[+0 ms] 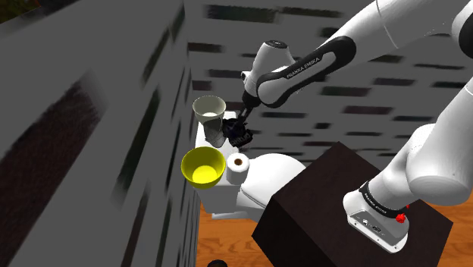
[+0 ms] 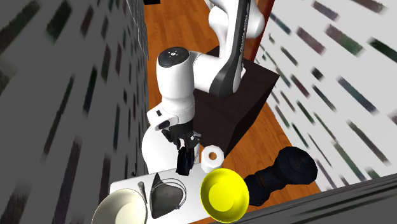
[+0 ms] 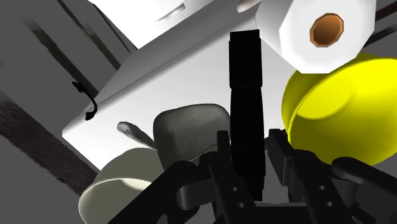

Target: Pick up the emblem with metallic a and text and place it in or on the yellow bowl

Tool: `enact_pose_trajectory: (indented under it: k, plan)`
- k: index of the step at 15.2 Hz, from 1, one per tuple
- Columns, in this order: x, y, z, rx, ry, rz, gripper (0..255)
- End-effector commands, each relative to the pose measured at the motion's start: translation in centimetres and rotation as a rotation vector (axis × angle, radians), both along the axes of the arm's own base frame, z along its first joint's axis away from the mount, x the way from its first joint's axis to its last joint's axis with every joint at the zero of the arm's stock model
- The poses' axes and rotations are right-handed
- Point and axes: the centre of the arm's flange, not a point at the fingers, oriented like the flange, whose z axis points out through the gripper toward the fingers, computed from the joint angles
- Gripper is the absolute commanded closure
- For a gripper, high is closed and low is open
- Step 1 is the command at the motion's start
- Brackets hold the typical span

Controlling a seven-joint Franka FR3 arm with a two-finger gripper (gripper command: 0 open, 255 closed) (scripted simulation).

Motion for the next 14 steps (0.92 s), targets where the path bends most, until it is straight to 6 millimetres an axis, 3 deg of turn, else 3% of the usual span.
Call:
enact_pose_trajectory:
  k: [1,7,14]
  plan:
    - [0.1,-0.1,1.1,0.0,0.0,0.0,255]
    - [0.1,-0.1,4.0,0.0,0.0,0.0,255]
    - [-2.6,8.5,6.2,0.0,0.0,0.0,255]
